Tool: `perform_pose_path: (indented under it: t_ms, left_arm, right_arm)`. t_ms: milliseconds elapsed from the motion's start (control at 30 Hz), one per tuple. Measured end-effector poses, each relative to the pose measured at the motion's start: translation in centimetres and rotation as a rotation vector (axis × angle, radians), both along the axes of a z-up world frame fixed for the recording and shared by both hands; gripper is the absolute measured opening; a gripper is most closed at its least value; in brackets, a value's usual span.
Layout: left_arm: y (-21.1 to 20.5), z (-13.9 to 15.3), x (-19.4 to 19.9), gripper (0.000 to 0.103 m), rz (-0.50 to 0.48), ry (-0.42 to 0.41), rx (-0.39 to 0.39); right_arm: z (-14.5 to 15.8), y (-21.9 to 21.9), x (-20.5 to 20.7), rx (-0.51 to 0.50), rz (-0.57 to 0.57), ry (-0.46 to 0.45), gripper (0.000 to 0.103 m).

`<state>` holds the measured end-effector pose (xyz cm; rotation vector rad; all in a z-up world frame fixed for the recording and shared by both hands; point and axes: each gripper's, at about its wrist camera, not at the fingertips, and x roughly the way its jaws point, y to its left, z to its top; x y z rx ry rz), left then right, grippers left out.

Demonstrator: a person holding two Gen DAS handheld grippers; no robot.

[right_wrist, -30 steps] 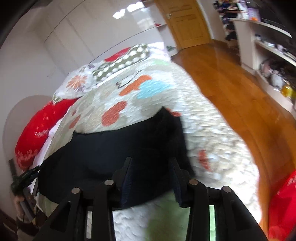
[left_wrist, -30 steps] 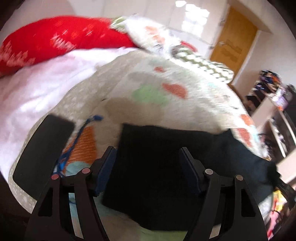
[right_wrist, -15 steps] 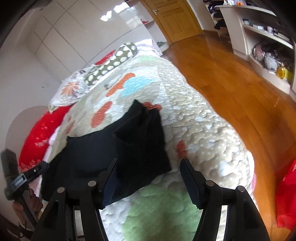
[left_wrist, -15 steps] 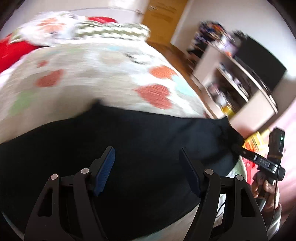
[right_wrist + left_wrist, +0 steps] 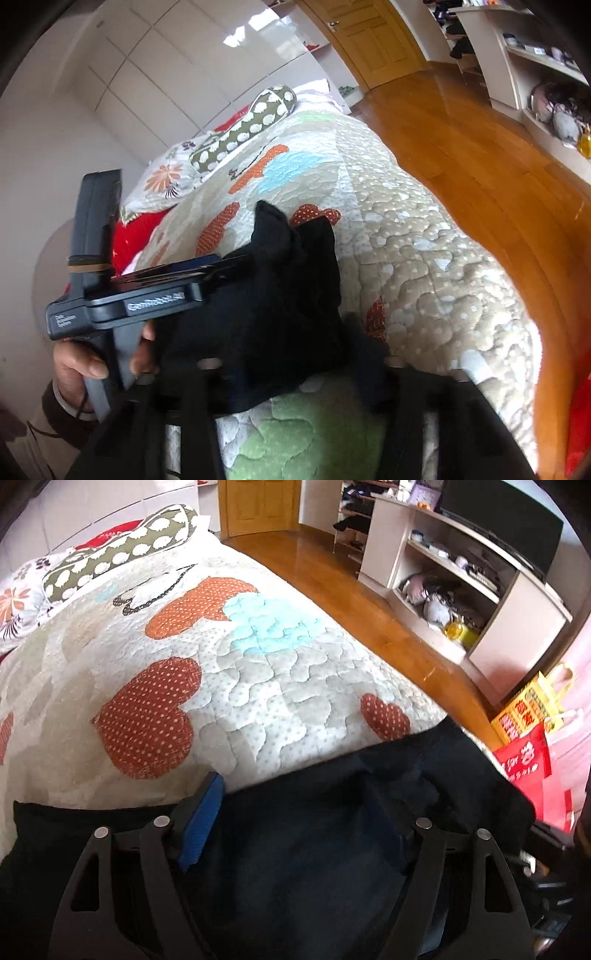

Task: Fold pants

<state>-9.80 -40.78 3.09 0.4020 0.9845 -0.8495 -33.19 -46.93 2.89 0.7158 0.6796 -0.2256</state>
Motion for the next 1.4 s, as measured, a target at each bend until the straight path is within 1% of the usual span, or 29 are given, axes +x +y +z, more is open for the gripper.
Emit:
perform_pose_path:
  t_ms: [33,67,100,133,167,267,333,400,467,500,533,567,600,633,667,767,800,833,867,900,933,967,1033,1100,1133,1200,1300,1400]
  left_arm:
    - [0.2,0.1,0.2,0.077,0.002,0.014,-0.012]
    - [0.6,0.3,0.3,0.076,0.006,0.031,-0.029]
    - [1.3,0.7,0.6,0.076,0.016,0.051,-0.05]
    - [2.5,1.2,0.7,0.076,0.034,0.07,-0.076]
    - [3.6,1.8,1.0,0.076,0.054,0.08,-0.097]
    - [8.3,4.2,1.5,0.077,0.124,0.091,-0.181]
    - [12.2,5.7,2.0,0.077,0.182,0.079,-0.237]
    - [15.8,6.5,2.3,0.077,0.244,0.072,-0.275]
    - [19.1,6.7,2.6,0.077,0.292,0.086,-0.306]
    - [20.5,6.5,2.8,0.077,0.316,0.1,-0.308]
    - [21.8,6.2,2.7,0.077,0.346,0.115,-0.309]
    - [22.8,5.9,2.6,0.077,0.371,0.126,-0.316]
    - [23.7,5.6,2.5,0.077,0.393,0.141,-0.326]
    - [24.6,5.3,2.3,0.077,0.407,0.156,-0.333]
    - [25.2,5.1,2.2,0.077,0.417,0.163,-0.336]
    - [26.3,5.0,1.4,0.077,0.425,0.167,-0.349]
    - [26.3,4.9,1.3,0.077,0.421,0.176,-0.356]
    - [26.2,4.8,1.0,0.077,0.414,0.189,-0.365]
    - [25.9,4.7,0.9,0.077,0.403,0.199,-0.372]
    - [25.6,4.6,0.5,0.077,0.392,0.206,-0.375]
    - [24.9,4.4,0.2,0.077,0.379,0.209,-0.365]
    - [24.2,4.2,-0.1,0.077,0.368,0.208,-0.349]
    - [22.4,3.5,-0.8,0.077,0.338,0.201,-0.303]
    - [21.3,2.8,-1.3,0.077,0.332,0.189,-0.276]
    - [20.7,2.2,-1.6,0.077,0.331,0.179,-0.249]
    - [20.0,1.5,-2.1,0.077,0.34,0.119,-0.195]
    - [19.5,1.1,-2.8,0.077,0.335,0.047,-0.151]
    - [20.0,1.2,-3.0,0.077,0.346,0.031,-0.144]
  right_arm:
    - [0.2,0.0,0.0,0.012,0.005,-0.01,0.033]
    - [0.4,-0.1,0.0,0.036,0.017,-0.028,0.022]
    - [0.7,-0.1,0.1,0.078,0.036,-0.055,0.021]
    - [1.3,0.1,0.1,0.105,0.047,-0.088,0.021]
    - [2.0,0.5,0.2,0.101,0.056,-0.102,0.02]
    - [4.4,2.8,1.3,0.058,0.12,-0.126,0.02]
    - [6.2,5.0,2.8,0.021,0.189,-0.144,0.02]
    - [7.2,7.5,4.7,-0.013,0.264,-0.145,0.02]
    - [7.0,9.5,6.5,-0.023,0.328,-0.133,0.02]
    - [6.2,11.3,8.2,-0.015,0.386,-0.105,0.022]
    - [5.1,12.4,9.5,-0.002,0.421,-0.073,0.026]
    - [4.1,13.5,10.5,0.018,0.45,-0.037,0.041]
    - [3.1,14.5,11.4,0.05,0.473,0.007,0.05]
    - [2.2,15.6,11.9,0.094,0.502,0.051,0.052]
    - [2.3,16.1,11.7,0.107,0.522,0.048,0.052]
    - [4.3,15.5,9.5,0.115,0.526,-0.042,0.052]
    - [4.8,14.8,8.7,0.103,0.503,-0.056,0.052]
    - [5.4,13.8,7.8,0.06,0.452,-0.062,0.052]
    - [5.7,12.9,7.1,0.01,0.402,-0.055,0.052]
    - [5.6,12.4,6.6,-0.044,0.359,-0.03,0.052]
    - [5.4,12.0,6.6,-0.081,0.331,0.0,0.052]
    - [4.9,11.7,6.7,-0.123,0.298,0.049,0.052]
    - [3.5,11.7,7.0,-0.159,0.288,0.107,0.052]
    - [2.1,12.4,7.4,-0.197,0.294,0.17,0.052]
    - [1.5,13.0,8.0,-0.225,0.296,0.197,0.052]
    - [1.2,13.6,7.8,-0.271,0.298,0.205,0.052]
    - [2.0,13.8,7.7,-0.286,0.296,0.197,0.052]
    - [3.1,13.1,7.3,-0.294,0.268,0.168,0.052]
